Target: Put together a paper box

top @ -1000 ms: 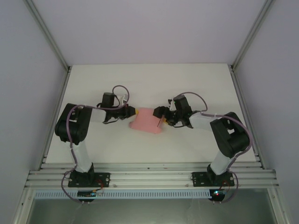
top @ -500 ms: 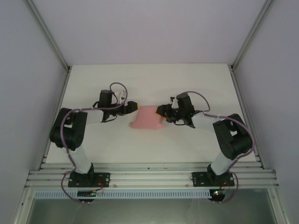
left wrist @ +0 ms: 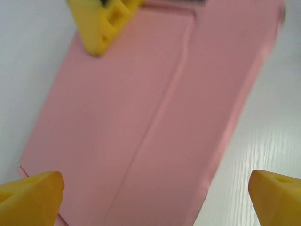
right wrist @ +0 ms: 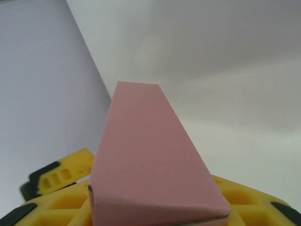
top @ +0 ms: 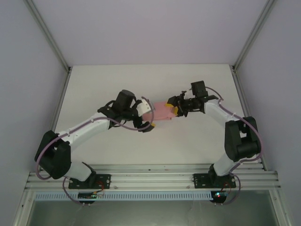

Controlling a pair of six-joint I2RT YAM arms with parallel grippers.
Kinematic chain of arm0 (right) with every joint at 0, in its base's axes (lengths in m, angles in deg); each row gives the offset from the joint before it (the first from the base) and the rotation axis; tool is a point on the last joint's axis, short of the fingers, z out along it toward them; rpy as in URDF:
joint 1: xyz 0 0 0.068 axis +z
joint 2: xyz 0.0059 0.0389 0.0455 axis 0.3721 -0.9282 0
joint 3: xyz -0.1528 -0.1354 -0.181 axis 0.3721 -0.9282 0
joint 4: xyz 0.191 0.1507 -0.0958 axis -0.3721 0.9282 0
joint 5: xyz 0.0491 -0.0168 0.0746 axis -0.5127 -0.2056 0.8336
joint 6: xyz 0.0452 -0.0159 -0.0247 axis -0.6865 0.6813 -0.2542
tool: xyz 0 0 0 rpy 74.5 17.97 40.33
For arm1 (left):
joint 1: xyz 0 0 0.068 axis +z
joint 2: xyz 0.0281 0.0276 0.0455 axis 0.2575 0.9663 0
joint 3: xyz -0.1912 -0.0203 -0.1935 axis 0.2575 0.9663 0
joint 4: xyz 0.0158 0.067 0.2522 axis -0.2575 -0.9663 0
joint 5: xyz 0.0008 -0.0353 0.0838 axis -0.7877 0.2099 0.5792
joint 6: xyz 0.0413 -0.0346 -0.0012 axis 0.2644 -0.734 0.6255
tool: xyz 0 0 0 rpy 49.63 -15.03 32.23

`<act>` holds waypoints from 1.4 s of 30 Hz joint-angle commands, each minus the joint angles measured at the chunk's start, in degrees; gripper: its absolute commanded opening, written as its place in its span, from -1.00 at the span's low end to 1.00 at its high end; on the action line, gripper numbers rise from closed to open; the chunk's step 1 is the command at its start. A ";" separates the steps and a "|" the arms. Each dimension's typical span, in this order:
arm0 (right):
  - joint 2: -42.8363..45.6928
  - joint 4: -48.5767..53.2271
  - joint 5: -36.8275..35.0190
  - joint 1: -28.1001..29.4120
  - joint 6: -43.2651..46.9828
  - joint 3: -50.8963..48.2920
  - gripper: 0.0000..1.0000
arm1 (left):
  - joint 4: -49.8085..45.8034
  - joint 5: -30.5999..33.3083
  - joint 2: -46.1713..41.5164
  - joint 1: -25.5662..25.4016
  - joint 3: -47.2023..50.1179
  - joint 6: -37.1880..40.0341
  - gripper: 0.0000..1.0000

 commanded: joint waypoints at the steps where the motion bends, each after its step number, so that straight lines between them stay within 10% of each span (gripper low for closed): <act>1: -0.86 11.85 8.13 -1.59 -2.10 2.43 -0.09 | -2.99 8.29 -1.75 -0.17 0.19 10.28 0.99; 14: -3.18 10.98 14.59 -1.89 -8.66 2.85 -0.06 | -2.16 15.43 1.23 -3.73 -1.77 15.17 0.93; 31: -1.90 11.84 13.62 -1.83 -5.15 1.34 0.33 | 3.26 17.46 -0.59 -3.74 -0.28 15.95 -0.20; 36: 4.69 -5.75 4.03 -11.07 -1.49 -3.86 0.96 | -6.83 16.14 2.01 -3.58 -3.61 17.02 -0.27; 42: 15.56 -25.17 -3.78 -18.34 23.59 -13.85 0.97 | -22.89 15.08 6.59 -1.53 -8.48 17.28 -0.26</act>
